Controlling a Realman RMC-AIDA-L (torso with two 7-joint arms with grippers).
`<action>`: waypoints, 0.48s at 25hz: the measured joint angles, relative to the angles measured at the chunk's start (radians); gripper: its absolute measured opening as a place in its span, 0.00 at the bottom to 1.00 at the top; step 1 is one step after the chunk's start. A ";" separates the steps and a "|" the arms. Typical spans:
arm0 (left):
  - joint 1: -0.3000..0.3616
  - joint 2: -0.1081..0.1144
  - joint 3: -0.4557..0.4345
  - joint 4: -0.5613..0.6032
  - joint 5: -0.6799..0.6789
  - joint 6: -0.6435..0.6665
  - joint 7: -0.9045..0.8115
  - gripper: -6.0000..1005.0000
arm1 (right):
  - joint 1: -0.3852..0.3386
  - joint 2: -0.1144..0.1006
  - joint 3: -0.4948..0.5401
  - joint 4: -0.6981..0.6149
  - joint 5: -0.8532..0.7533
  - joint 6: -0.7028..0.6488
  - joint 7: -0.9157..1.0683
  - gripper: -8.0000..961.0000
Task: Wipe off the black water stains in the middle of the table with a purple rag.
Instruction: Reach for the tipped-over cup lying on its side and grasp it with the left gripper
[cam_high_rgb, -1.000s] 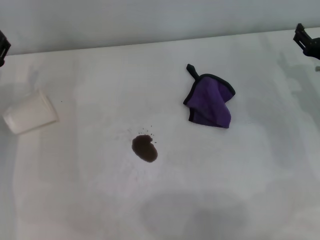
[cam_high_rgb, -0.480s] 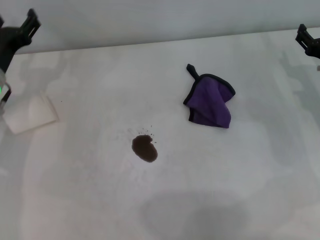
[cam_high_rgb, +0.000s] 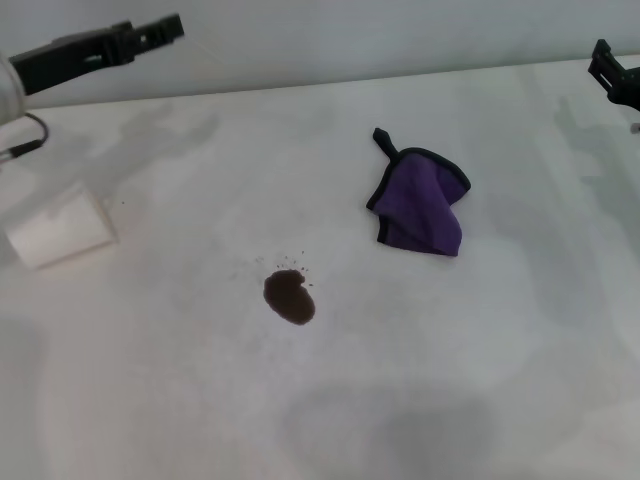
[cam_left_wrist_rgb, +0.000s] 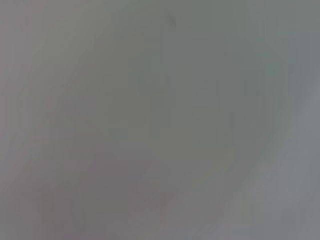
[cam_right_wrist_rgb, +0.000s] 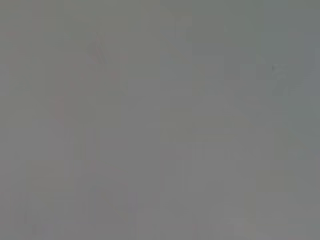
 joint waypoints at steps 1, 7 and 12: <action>-0.016 0.006 0.016 -0.036 0.053 0.038 -0.063 0.88 | 0.001 0.000 0.000 0.000 0.000 0.000 0.000 0.89; -0.134 -0.030 0.114 -0.443 0.281 0.377 -0.300 0.88 | 0.011 0.000 0.000 0.000 0.000 -0.009 0.000 0.89; -0.258 -0.077 0.116 -0.701 0.609 0.474 -0.338 0.88 | 0.008 0.001 0.000 0.003 0.000 -0.013 0.000 0.89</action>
